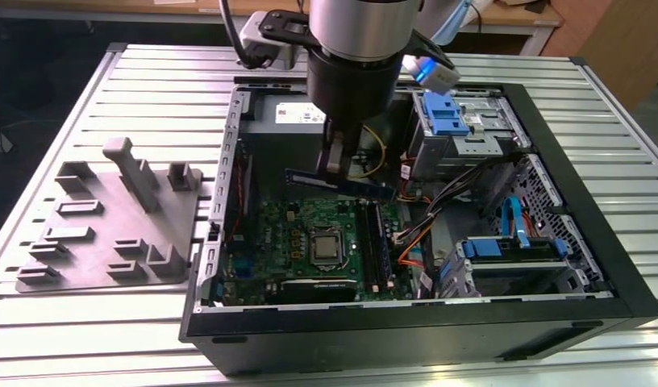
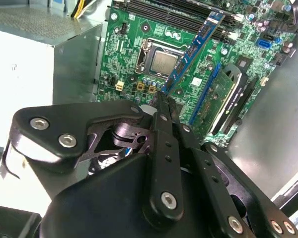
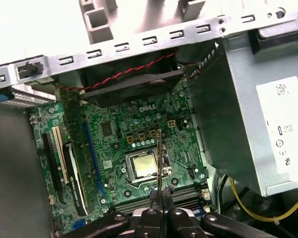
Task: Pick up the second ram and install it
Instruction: 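Insert the second ram into the second slot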
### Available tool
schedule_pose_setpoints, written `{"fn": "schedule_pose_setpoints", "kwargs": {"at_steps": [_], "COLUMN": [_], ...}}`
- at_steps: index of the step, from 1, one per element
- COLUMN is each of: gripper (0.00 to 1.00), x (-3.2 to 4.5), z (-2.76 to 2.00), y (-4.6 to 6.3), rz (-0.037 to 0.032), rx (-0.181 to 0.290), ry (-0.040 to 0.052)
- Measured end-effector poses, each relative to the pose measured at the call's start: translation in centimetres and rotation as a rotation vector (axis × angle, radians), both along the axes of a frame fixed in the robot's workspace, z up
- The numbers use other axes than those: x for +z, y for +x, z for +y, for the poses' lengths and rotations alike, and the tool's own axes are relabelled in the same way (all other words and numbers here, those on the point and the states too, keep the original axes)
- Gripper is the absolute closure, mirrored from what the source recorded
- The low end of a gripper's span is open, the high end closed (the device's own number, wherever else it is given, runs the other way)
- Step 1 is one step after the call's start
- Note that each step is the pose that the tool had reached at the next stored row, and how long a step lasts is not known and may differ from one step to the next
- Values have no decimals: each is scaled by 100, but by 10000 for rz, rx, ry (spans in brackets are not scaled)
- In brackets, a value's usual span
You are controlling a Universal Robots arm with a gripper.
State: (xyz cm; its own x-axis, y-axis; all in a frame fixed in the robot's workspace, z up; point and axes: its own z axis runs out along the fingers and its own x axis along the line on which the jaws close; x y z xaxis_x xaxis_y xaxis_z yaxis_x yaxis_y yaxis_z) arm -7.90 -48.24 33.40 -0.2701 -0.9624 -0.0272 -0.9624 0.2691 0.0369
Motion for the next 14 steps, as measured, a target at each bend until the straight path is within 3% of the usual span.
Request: {"fn": "schedule_pose_setpoints", "kwargs": {"at_steps": [14], "gripper": [89], "x": [-5], "z": [0], "y": [0], "rz": [-4], "rx": [-2392], "ry": [-1]}}
